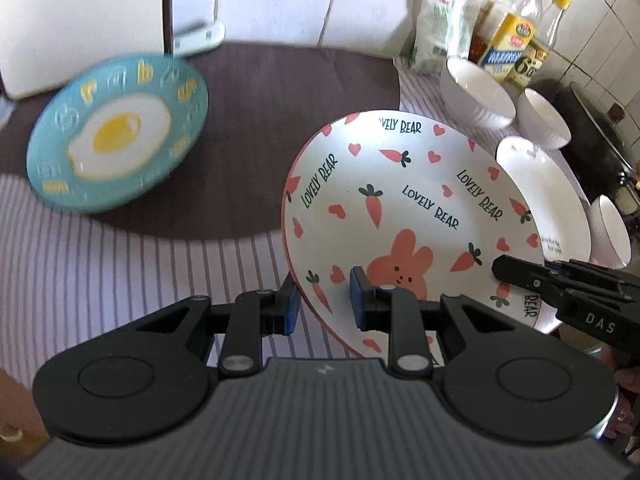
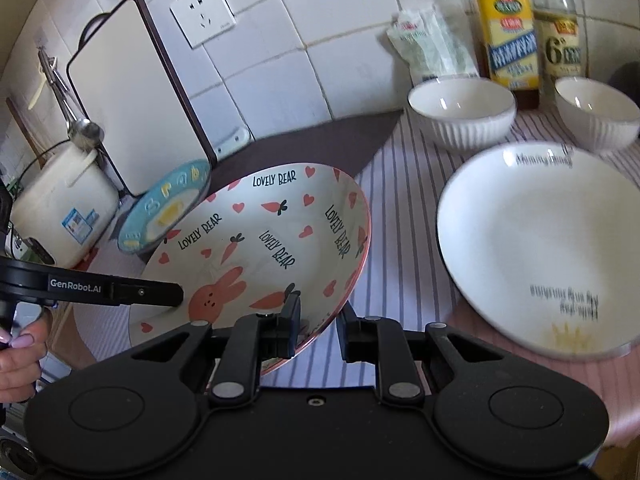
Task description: Organize plates and bowls
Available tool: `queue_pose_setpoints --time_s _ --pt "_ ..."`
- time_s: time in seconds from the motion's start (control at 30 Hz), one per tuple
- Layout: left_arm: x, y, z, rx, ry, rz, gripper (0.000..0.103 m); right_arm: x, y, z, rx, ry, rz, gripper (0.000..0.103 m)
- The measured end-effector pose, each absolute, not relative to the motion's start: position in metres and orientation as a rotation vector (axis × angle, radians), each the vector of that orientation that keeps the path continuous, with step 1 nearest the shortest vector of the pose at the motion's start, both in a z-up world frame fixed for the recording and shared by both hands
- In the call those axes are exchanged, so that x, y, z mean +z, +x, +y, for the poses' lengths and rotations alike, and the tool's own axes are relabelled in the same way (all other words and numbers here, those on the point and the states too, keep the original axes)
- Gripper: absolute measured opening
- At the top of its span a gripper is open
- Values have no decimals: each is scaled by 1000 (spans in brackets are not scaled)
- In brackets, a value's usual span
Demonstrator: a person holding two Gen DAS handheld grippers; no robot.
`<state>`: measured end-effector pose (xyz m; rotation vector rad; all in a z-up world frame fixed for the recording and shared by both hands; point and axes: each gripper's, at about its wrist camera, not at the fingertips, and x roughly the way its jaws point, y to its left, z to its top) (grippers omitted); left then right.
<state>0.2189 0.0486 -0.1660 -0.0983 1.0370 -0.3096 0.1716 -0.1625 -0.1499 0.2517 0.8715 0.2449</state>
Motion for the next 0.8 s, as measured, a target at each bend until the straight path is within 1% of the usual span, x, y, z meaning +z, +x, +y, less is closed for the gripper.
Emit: queue_pose_setpoints --time_s 0.23,0.33,0.8 --pt "-145 260 49 -295 -52 960 24 -141 214 -160 259 254 813 24" --pt "-142 282 51 -300 -47 959 24 -141 234 -159 261 247 817 25" --pt "-162 358 59 -284 -51 987 24 -163 300 -154 215 282 856 25"
